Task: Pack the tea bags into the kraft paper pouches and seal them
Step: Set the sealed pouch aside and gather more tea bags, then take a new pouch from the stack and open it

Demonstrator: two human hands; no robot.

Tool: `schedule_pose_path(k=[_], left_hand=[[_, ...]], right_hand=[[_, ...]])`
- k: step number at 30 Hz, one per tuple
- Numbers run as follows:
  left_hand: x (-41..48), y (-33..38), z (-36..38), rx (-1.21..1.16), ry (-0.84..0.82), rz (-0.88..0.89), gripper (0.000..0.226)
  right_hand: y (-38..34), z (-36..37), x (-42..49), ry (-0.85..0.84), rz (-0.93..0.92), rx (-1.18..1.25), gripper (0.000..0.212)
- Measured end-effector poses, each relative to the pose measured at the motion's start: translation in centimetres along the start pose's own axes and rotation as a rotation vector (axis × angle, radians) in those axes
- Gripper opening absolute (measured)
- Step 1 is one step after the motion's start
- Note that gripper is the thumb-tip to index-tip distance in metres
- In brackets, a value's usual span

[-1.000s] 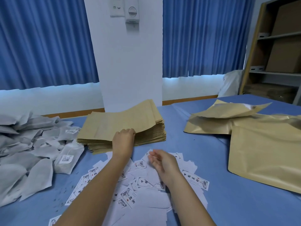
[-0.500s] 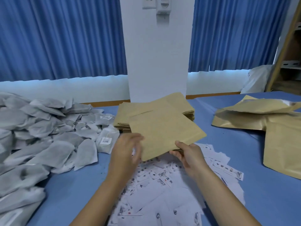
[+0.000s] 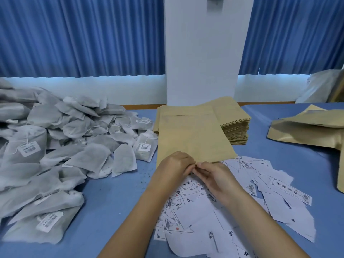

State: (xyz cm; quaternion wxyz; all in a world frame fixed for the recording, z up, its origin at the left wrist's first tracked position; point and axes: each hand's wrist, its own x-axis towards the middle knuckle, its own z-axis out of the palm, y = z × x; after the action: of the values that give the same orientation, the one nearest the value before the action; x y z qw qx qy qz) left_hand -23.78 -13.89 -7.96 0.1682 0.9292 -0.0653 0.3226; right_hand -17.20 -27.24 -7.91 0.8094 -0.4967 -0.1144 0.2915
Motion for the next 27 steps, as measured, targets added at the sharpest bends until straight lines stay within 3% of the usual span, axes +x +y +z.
schedule_pose_path(k=[6,9,13,16,20,22,24,27], left_hand=[[0.0,0.0,-0.3,-0.166,0.127,-0.241,0.009],[0.0,-0.1,-0.8,-0.395,0.146,-0.421,0.005],[0.0,-0.3,-1.4,-0.666,0.096,-0.585,0.013],[-0.1,-0.7,-1.7,-0.752,0.043,-0.659,0.012],[-0.4,-1.3,-1.9,-1.047,0.017,-0.771,0.006],[-0.3,-1.0,-1.5,-0.902,0.075,-0.686,0.015],[-0.1,-0.2,-0.8,-0.551,0.152,-0.483,0.016],[0.5,0.9,0.4,-0.076,0.057,-0.298,0.026]], right_hand=[[1.0,0.8,0.1,-0.04,-0.088,-0.111,0.02],[1.2,1.1,0.0,-0.036,-0.118,-0.094,0.024],[1.2,1.1,-0.1,-0.079,-0.154,-0.118,0.035],[1.4,1.1,-0.1,-0.094,-0.188,-0.134,0.034],[1.7,1.1,-0.1,-0.075,-0.211,-0.192,0.03],[1.7,1.3,-0.1,-0.022,-0.251,-0.278,0.022],[1.6,1.5,0.1,0.06,-0.268,-0.387,0.013],[2.1,1.4,0.4,0.145,-0.171,-0.366,0.01]])
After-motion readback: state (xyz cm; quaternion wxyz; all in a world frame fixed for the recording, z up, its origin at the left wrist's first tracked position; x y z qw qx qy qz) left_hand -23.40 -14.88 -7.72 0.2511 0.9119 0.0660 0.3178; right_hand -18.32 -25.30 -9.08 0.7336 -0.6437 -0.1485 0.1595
